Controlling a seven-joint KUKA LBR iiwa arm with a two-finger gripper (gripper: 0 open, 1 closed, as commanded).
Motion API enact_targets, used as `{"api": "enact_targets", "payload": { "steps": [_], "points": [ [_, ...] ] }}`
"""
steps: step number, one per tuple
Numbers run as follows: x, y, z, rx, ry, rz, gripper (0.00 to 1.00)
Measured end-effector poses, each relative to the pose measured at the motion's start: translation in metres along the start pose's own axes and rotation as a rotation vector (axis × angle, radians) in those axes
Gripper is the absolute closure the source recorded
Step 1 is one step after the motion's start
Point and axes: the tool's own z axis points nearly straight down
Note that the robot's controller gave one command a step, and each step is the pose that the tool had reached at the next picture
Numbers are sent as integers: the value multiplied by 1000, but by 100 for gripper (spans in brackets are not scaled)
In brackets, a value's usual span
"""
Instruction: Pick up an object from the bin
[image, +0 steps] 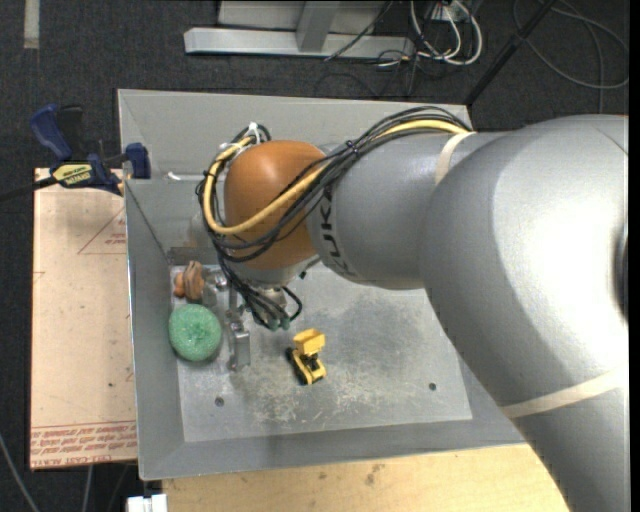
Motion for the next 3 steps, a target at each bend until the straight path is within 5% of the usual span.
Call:
{"api": "enact_targets", "payload": {
  "steps": [2, 3],
  "points": [
    [-17, 3, 9, 0, -5, 92, 0],
    [-31, -8, 12, -1, -5, -5, 0]
  ]
}}
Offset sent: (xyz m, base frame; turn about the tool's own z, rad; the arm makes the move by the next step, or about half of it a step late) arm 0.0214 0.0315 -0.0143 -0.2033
